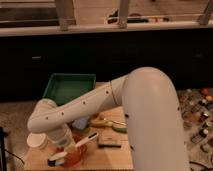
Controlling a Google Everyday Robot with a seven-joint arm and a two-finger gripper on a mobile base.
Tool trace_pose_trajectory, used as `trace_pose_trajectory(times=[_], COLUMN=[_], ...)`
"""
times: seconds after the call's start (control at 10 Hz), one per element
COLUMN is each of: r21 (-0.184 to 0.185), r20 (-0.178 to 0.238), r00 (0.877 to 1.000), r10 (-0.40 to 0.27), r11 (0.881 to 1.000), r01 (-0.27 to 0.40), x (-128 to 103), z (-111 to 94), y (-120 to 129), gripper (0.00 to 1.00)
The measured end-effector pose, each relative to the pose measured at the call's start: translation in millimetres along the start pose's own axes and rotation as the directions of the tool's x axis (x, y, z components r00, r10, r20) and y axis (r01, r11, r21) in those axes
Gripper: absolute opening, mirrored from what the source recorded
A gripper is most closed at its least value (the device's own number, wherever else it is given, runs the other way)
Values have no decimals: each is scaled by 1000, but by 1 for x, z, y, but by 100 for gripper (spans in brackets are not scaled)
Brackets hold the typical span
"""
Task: Wipe red bowl with brush
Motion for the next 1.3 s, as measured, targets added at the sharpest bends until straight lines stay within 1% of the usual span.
trace_pose_trajectory(times=[0.1,0.3,0.5,0.6,0.8,1.0,1.1,1.3], r21=[-21,-52,-90,-104,-122,-119,-111,-89], r20=[-1,3,14,27,73,94,102,106], r00=[1000,1000,999,997,992,989,988,989], r10=[-5,5,45,66,106,114,116,101], r11=[1000,999,995,993,988,988,988,992], r01=[5,-4,-43,-63,-97,-103,-105,-92], x=[1,7,30,42,67,72,74,65], z=[9,21,38,44,52,48,42,27], y=[9,15,19,18,7,-5,-13,-26], gripper=[0,0,0,0,0,0,0,0])
